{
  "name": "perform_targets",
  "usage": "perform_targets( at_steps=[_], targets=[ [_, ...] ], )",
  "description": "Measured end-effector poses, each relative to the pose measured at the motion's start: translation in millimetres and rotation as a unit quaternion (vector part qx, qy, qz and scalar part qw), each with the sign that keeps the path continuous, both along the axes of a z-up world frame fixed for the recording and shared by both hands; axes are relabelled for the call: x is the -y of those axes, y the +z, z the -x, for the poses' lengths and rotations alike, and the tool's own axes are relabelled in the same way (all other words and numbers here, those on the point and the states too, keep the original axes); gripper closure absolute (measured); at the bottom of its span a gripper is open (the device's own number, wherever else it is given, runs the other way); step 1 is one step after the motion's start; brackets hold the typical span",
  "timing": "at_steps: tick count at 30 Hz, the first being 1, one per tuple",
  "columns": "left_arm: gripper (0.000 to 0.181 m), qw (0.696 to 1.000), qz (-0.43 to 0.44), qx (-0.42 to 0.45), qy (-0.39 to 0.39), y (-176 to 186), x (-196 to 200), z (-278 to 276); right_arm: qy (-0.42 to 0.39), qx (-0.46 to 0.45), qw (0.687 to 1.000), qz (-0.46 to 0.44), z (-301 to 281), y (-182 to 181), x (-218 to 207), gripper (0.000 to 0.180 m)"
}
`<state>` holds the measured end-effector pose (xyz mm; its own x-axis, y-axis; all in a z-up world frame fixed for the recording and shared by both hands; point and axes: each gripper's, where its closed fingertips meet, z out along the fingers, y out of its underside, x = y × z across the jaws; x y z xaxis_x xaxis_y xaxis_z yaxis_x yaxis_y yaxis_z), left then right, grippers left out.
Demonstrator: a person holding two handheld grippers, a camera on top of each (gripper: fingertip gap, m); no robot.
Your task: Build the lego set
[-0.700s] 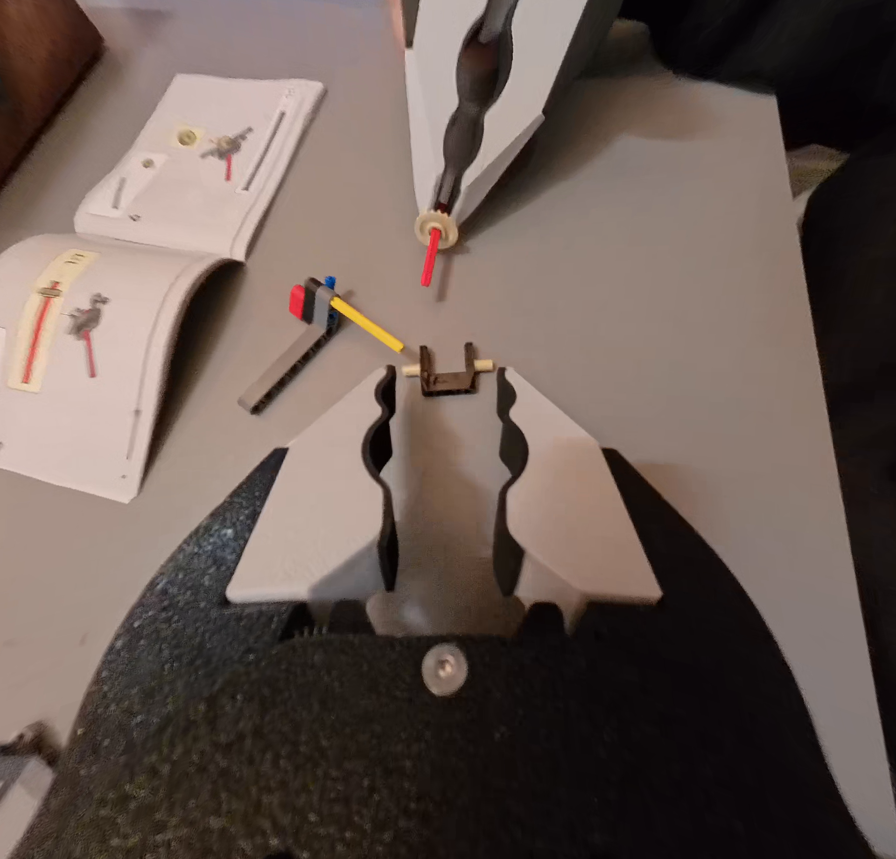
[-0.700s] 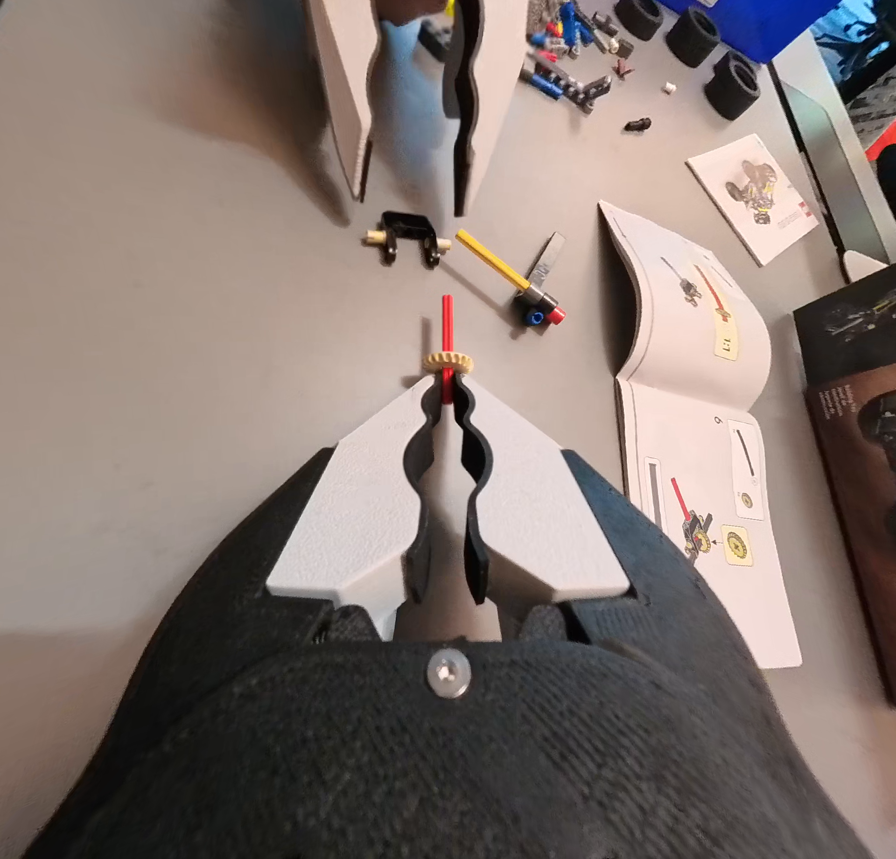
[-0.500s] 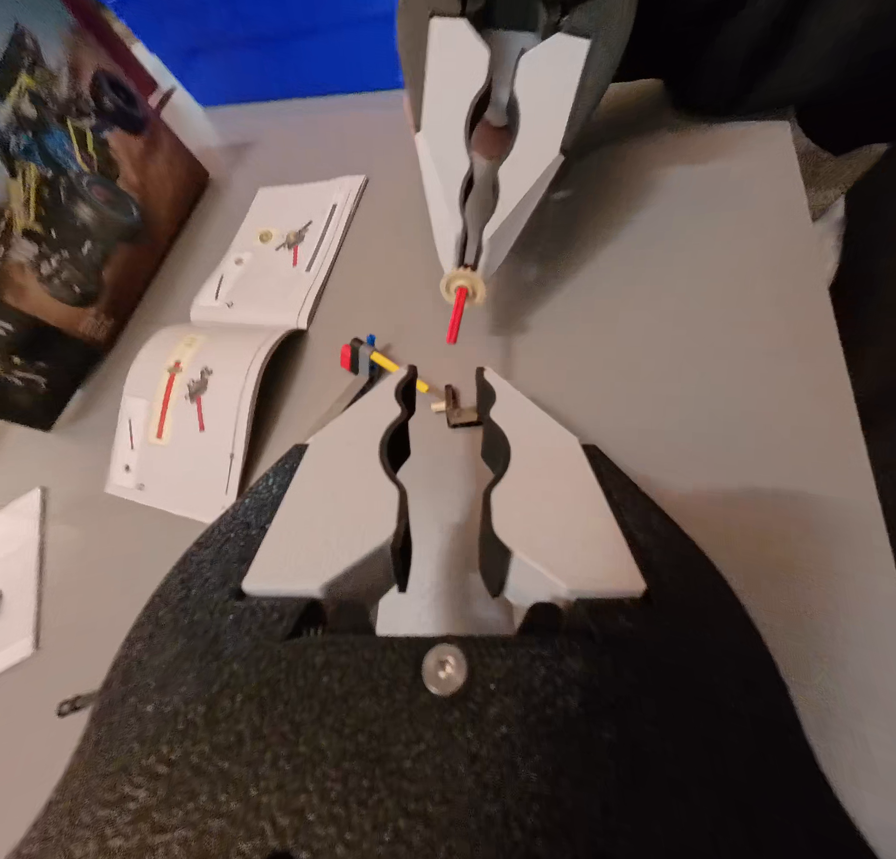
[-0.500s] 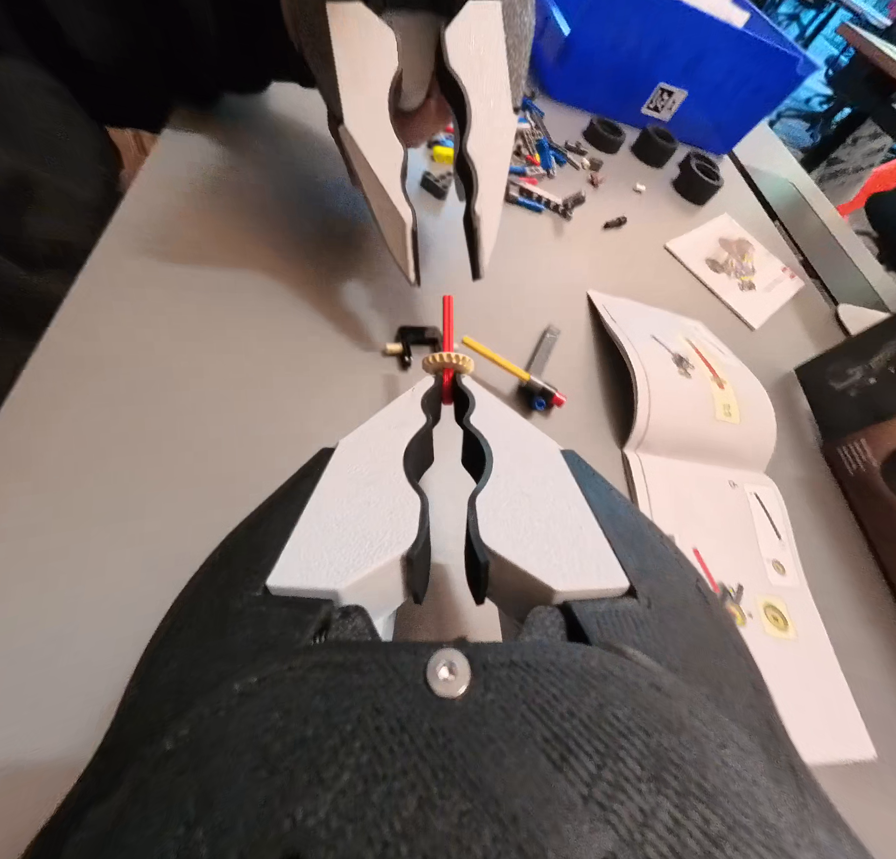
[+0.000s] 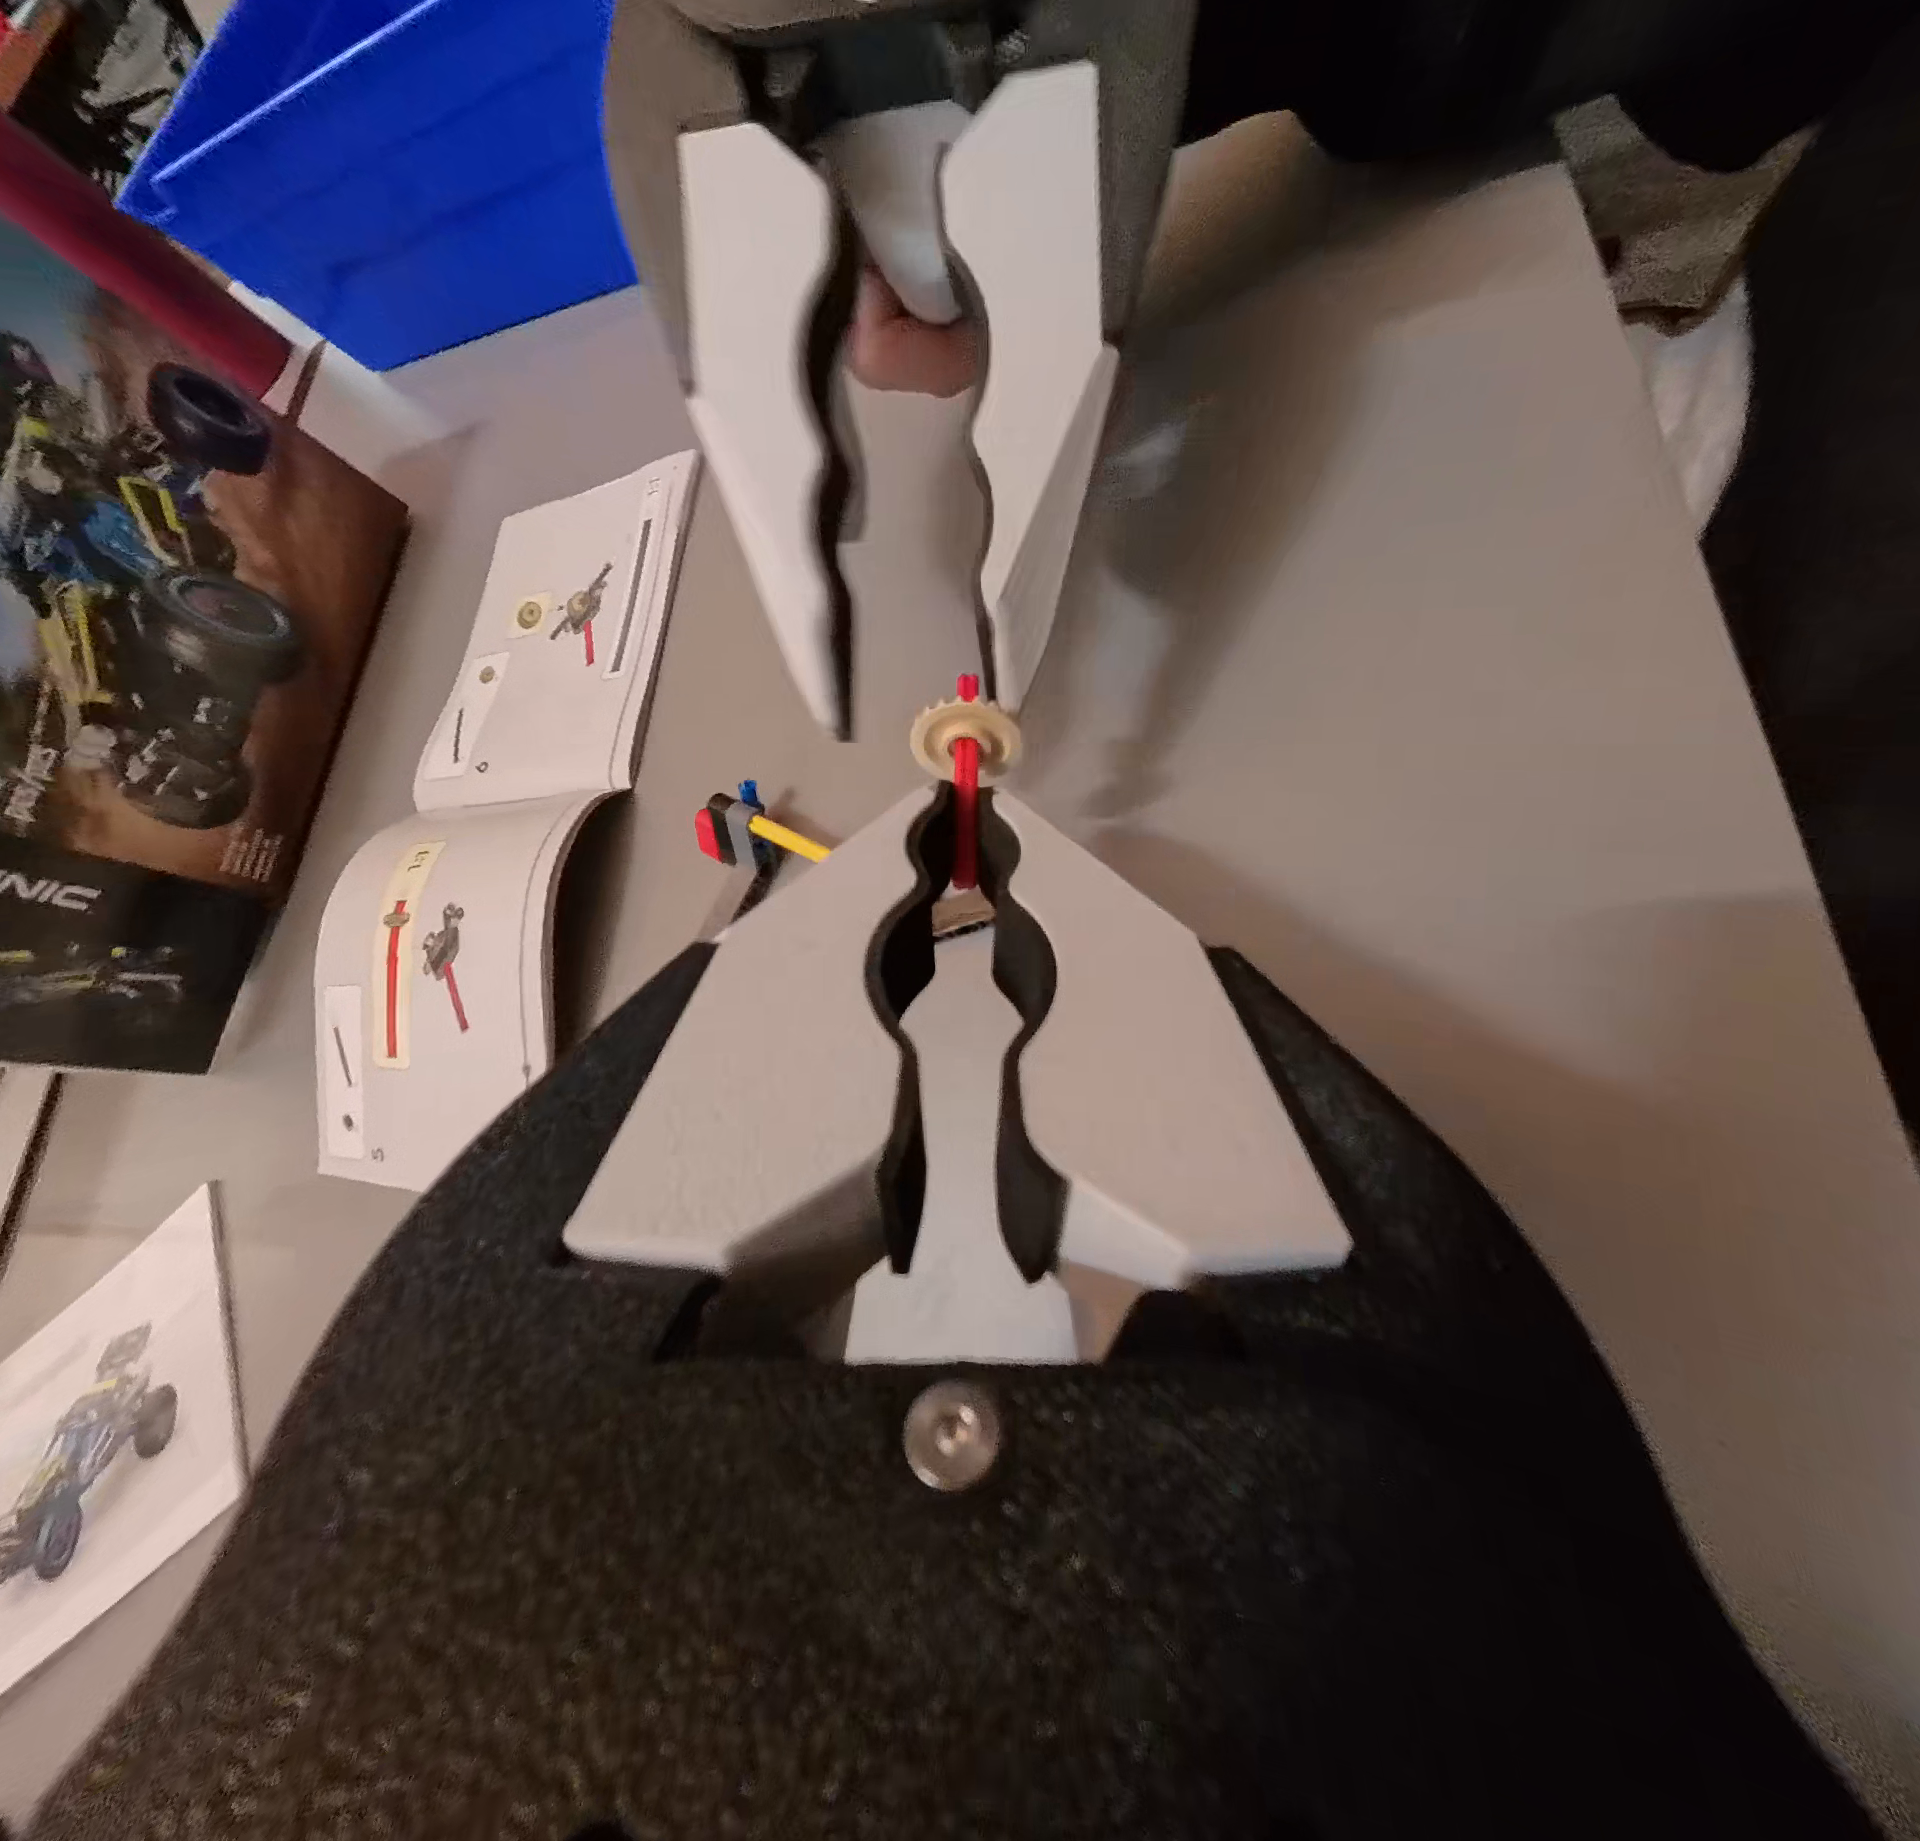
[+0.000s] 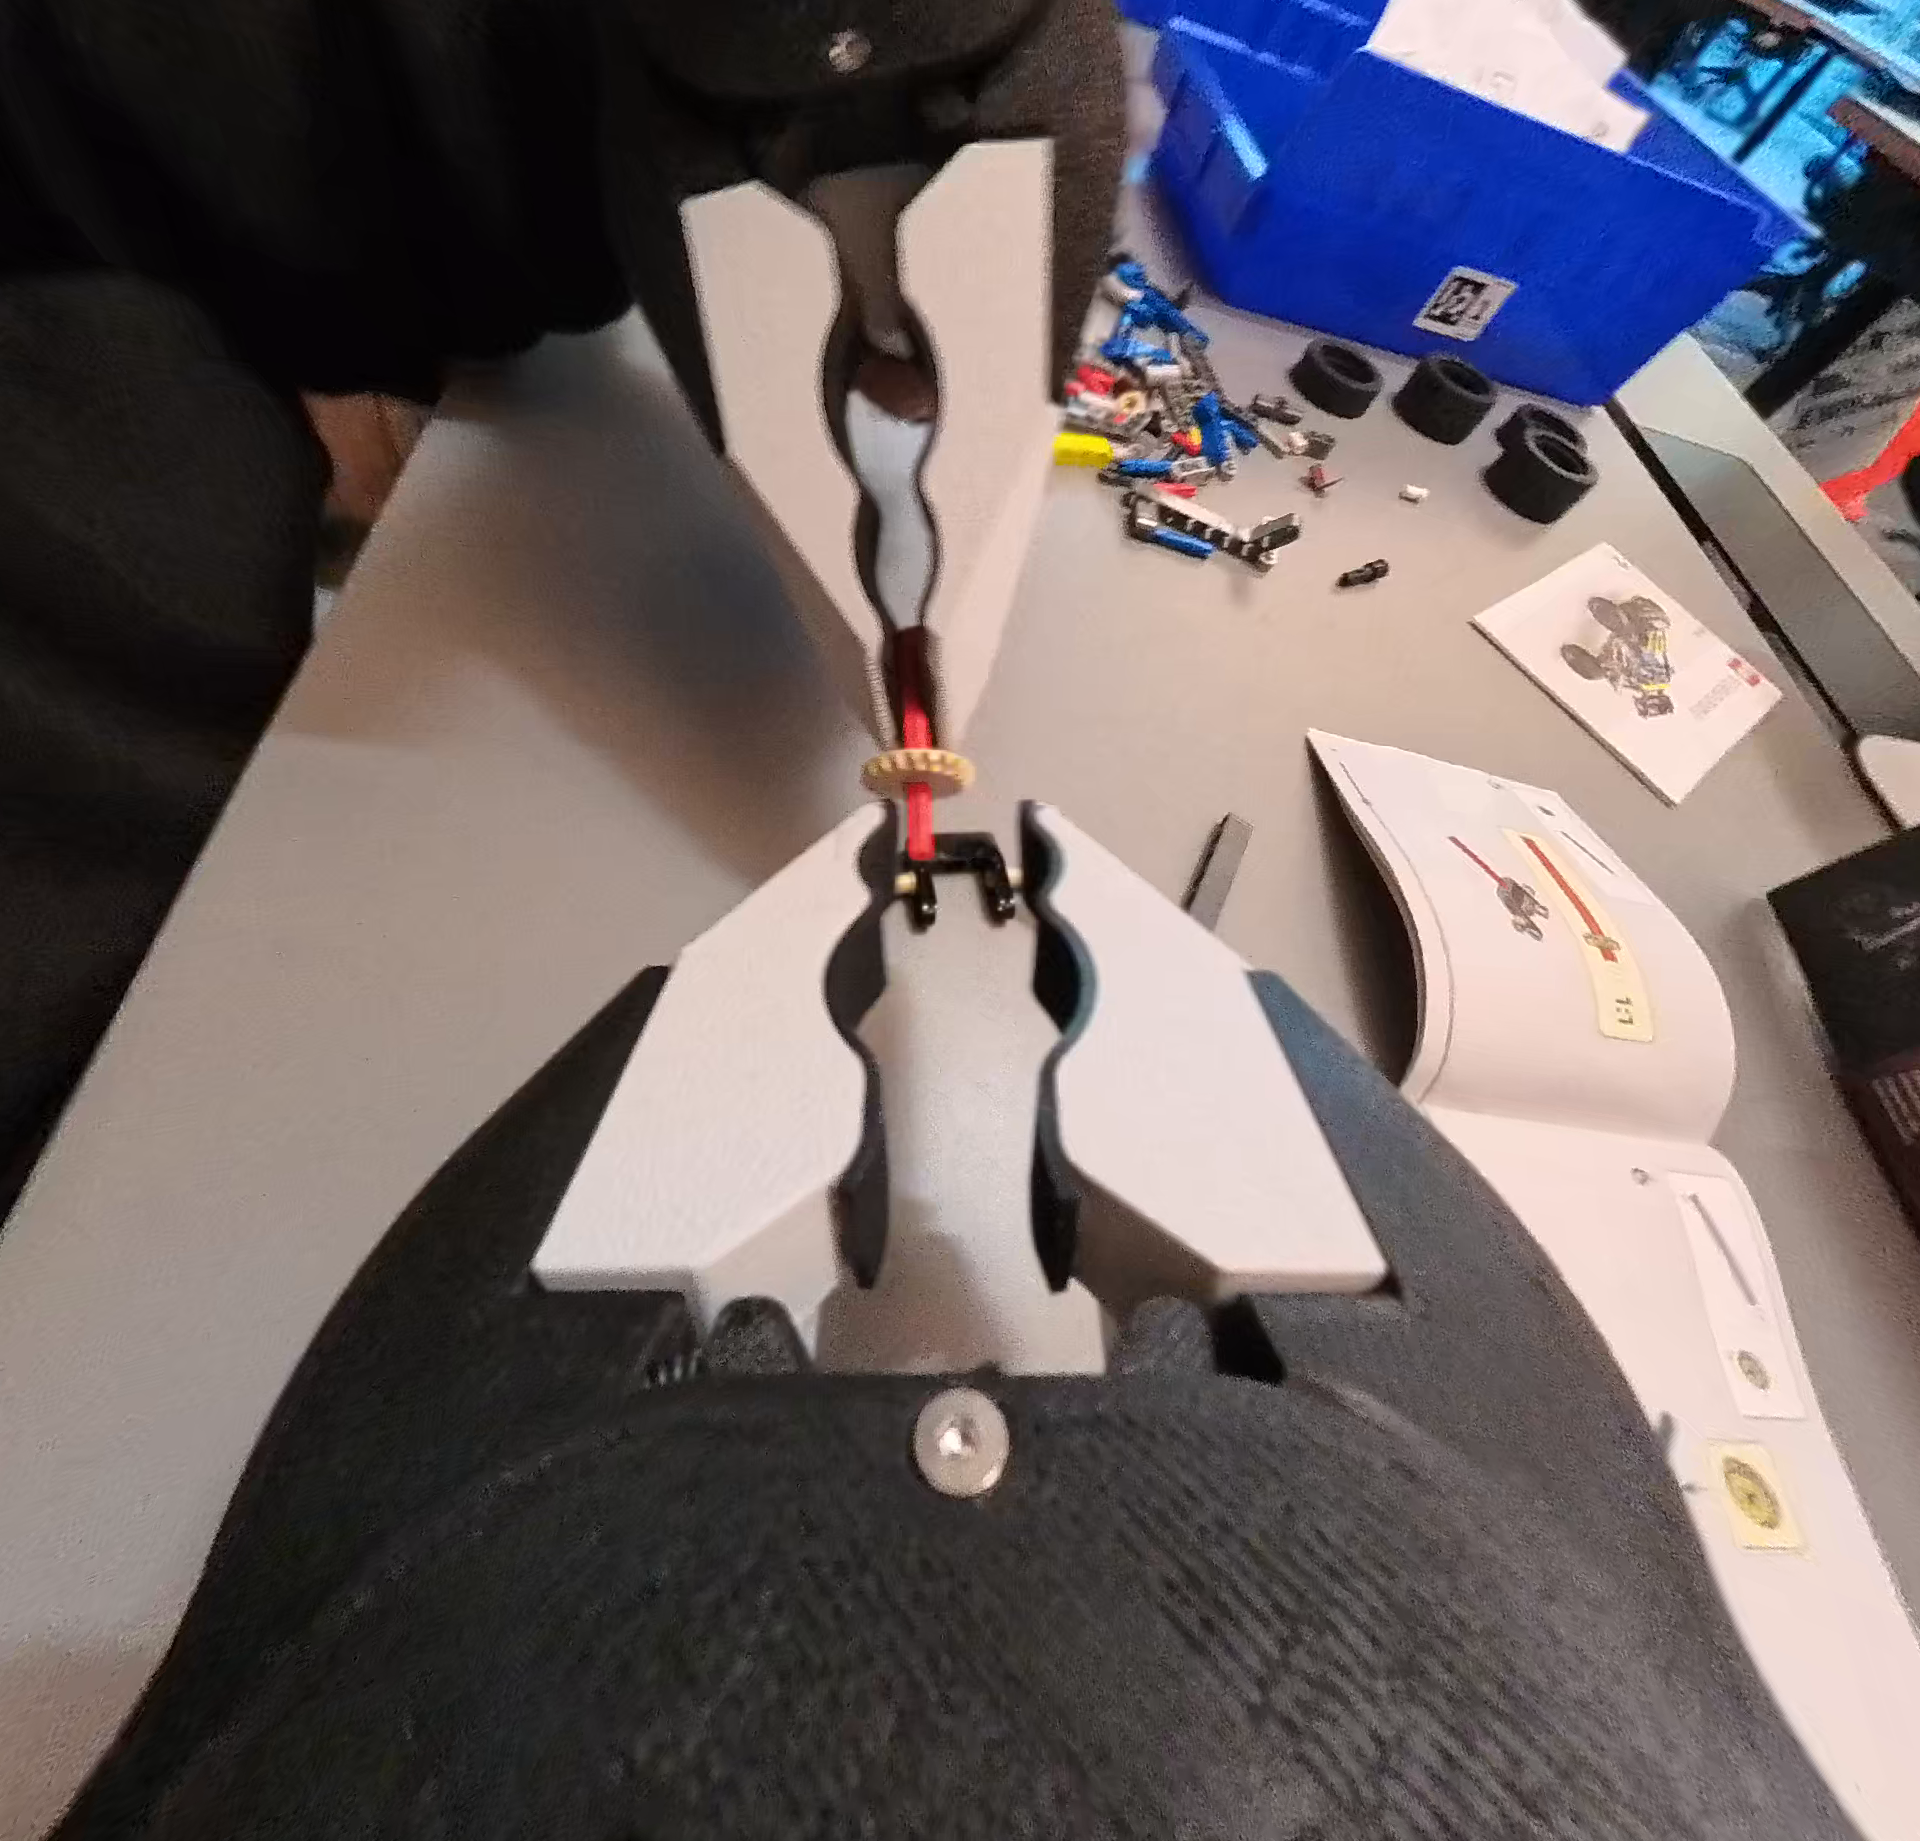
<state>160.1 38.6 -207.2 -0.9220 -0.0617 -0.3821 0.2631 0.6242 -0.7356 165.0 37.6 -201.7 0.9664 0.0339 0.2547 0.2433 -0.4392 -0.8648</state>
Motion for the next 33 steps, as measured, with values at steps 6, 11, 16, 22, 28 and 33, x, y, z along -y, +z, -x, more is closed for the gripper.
perform_targets(
  at_steps=[6,11,16,22,28,33],
  targets=[
    [0.179,0.999,0.028,0.020,-0.026,15,-2,6,0.015,-0.088,0.994,-0.066,14,21,-11,0.138],
    [0.179,0.999,0.019,0.025,-0.037,15,-4,11,0.037,-0.062,0.992,-0.107,24,37,-19,0.180],
    [0.179,0.998,0.040,0.031,-0.022,22,-10,4,-0.003,-0.064,0.989,-0.135,11,43,-15,0.171],
    [0.179,0.997,0.055,0.038,-0.026,24,-3,5,0.010,-0.075,0.990,-0.116,17,31,-24,0.154],
    [0.179,0.997,0.068,0.039,-0.023,23,0,3,0.007,-0.075,0.989,-0.124,15,31,-22,0.158],
    [0.179,0.997,0.058,0.028,-0.030,17,-1,3,0.011,-0.044,0.995,-0.091,13,23,-20,0.163]
  ],
)
